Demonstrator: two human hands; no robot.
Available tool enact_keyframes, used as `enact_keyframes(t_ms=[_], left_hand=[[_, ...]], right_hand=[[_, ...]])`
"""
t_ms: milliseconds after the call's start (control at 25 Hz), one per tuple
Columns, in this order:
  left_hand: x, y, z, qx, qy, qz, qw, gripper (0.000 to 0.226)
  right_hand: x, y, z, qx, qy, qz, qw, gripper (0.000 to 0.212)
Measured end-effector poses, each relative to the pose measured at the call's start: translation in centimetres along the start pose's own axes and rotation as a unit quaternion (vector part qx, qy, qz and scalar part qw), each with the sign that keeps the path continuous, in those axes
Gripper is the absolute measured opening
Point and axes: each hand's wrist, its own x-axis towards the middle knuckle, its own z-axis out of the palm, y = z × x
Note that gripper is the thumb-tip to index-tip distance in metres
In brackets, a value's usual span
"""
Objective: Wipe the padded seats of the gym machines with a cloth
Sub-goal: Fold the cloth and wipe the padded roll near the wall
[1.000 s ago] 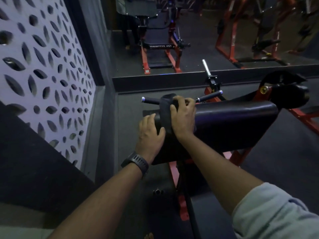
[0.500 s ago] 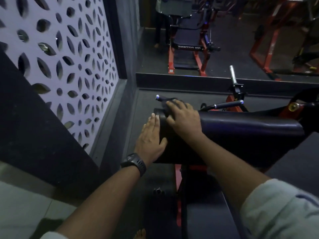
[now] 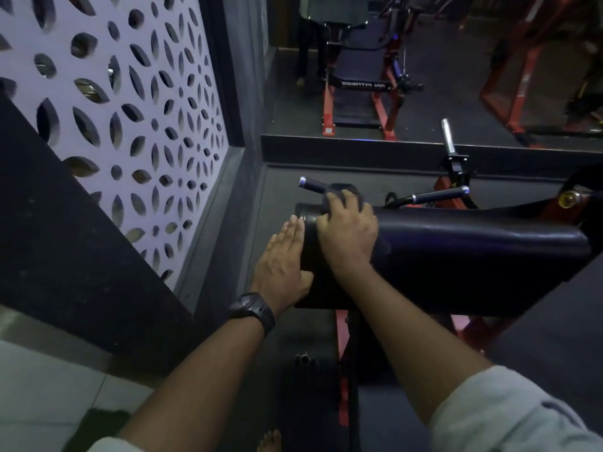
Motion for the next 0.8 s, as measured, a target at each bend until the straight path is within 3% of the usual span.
enact_keyframes(t_ms=[120,160,200,280,320,440,480,520,600,640,680,760,800], left_hand=[[-0.1,-0.2,0.3,0.024,-0.001,0.0,1.0,0.108],[-0.1,-0.2,0.3,0.035,-0.009,0.001,0.999,0.112],[-0.1,-0.3,0.3,0.046,-0.02,0.003,0.999,0.114],[0.0,-0.1,0.5,0.059,-0.034,0.007,0.998,0.118],[0.0,0.0,0.7,0.063,-0.039,0.003,0.997,0.119],[0.4,-0.2,0.8,0.084,-0.059,-0.002,0.995,0.124],[0.6,-0.4,0.8,0.096,-0.063,-0.001,0.993,0.126],[0.7,-0.6,0.8,0.102,-0.07,0.002,0.992,0.127],[0.8,-0.8,0.8,0.092,-0.075,0.009,0.993,0.129],[0.8,-0.8,1.1,0.087,-0.072,0.009,0.993,0.129],[0.8,-0.9,1.2,0.085,-0.072,0.01,0.994,0.128],[0.8,-1.2,1.5,0.087,-0.064,0.014,0.994,0.124],[0.9,-1.5,1.5,0.09,-0.059,0.014,0.994,0.125]], right_hand=[[-0.8,1.4,0.4,-0.047,0.005,-0.225,0.973,0.054],[0.6,2.9,-0.2,-0.049,-0.013,-0.235,0.971,0.054],[1.6,3.9,-1.0,-0.034,-0.026,-0.163,0.986,0.054],[2.0,4.3,-1.3,0.002,-0.025,0.077,0.997,0.051],[1.1,2.9,-1.1,-0.001,-0.011,0.098,0.995,0.051],[-1.6,1.4,0.0,-0.015,0.005,-0.135,0.991,0.057],[-0.9,2.6,-0.3,-0.015,-0.013,-0.174,0.985,0.058],[0.1,3.8,-0.7,0.001,-0.018,-0.141,0.99,0.056],[1.4,4.1,-1.2,0.06,-0.017,0.093,0.994,0.053],[1.0,3.1,-1.2,0.055,-0.009,0.147,0.988,0.052],[0.3,1.7,-0.9,0.03,0.004,0.103,0.994,0.053],[-1.4,1.3,-0.1,0.004,-0.005,-0.116,0.993,0.058],[-1.1,2.5,0.0,-0.007,-0.018,-0.184,0.983,0.061]])
